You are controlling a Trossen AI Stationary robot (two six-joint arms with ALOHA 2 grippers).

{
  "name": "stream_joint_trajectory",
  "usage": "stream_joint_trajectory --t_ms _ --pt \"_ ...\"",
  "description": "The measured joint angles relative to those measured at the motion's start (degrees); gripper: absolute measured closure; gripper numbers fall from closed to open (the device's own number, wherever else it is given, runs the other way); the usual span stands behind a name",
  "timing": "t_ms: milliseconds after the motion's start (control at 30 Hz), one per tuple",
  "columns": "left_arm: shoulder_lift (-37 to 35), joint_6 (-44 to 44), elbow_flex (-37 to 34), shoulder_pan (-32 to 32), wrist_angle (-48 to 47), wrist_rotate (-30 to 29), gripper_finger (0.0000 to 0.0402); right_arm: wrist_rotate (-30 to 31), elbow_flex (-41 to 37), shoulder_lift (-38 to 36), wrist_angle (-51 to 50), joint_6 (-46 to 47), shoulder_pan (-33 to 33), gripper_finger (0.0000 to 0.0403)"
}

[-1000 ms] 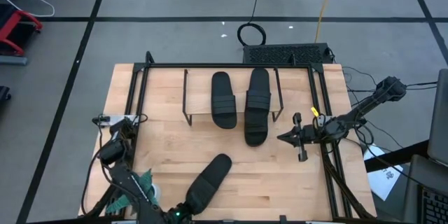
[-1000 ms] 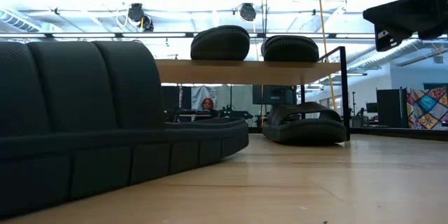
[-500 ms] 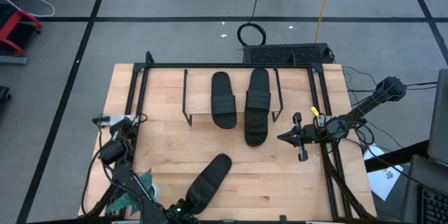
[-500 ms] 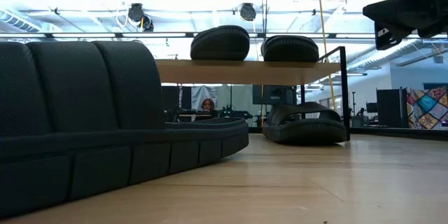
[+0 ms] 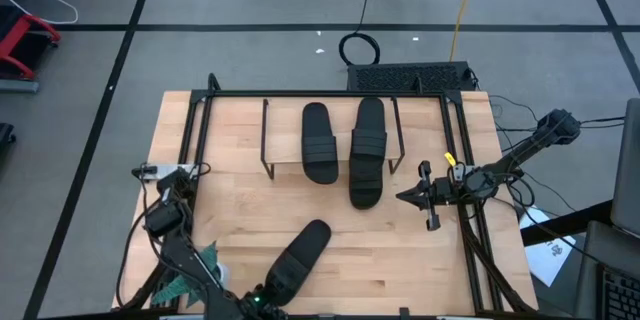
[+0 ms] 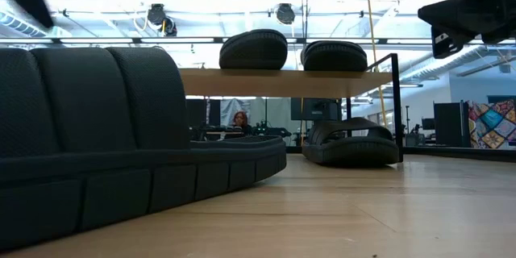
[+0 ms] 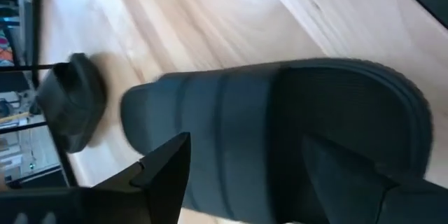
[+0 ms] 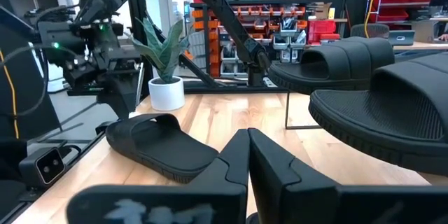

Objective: Pick and place slides into the shelf
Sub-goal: Put the black slide under the shelf

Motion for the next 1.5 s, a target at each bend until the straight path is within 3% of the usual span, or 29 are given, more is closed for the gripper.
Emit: stream_joint_trajectory --t_ms 467,733,1000,1500 --pt "1.64 -0.10 -0.04 0.94 -0.47 -0.52 0.0130 0.00 0.02 0.00 0.00 0.00 0.00 0.0403" --pt "1.57 -7.39 0.13 3.69 -5.33 5.79 0.0130 0.00 0.04 0.02 0.40 1.09 0.02 0.0403" --pt "1.57 -11.66 0.12 5.46 -7.02 7.44 0.0130 0.00 0.07 0.02 0.39 0.35 0.02 0.0403" --pt "1.57 -12.01 0.37 5.53 -4.12 7.41 0.0130 -1.49 0.06 0.02 -0.04 1.44 0.03 0.0403"
